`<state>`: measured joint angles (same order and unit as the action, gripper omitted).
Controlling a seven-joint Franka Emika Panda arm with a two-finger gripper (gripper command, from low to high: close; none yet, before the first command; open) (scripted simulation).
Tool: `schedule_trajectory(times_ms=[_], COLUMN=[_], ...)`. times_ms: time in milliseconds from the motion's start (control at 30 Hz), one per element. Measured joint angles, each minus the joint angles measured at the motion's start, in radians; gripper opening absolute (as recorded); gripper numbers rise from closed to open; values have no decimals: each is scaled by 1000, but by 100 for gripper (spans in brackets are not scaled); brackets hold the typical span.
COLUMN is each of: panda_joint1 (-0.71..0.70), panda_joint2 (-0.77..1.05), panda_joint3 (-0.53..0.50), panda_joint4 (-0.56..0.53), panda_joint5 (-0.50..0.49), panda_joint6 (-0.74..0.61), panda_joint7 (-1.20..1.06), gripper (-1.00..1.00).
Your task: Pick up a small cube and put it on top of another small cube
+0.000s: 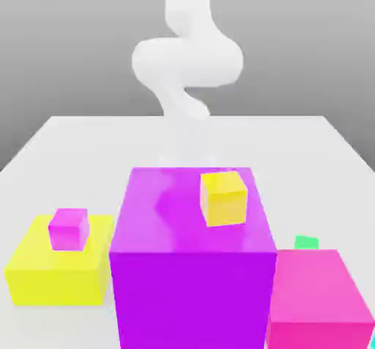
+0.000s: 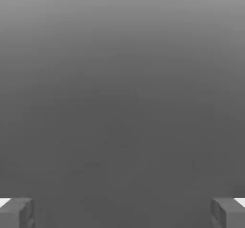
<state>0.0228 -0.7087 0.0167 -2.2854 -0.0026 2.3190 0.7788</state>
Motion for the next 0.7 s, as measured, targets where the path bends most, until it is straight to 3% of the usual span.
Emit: schedule_trajectory(times_ms=[700], panda_joint1=[196], panda_joint2=[768], panda_joint3=[170], panda_joint4=[123], panda_joint5=[-93], panda_joint6=[158], panda_joint7=[-127], gripper=[0])
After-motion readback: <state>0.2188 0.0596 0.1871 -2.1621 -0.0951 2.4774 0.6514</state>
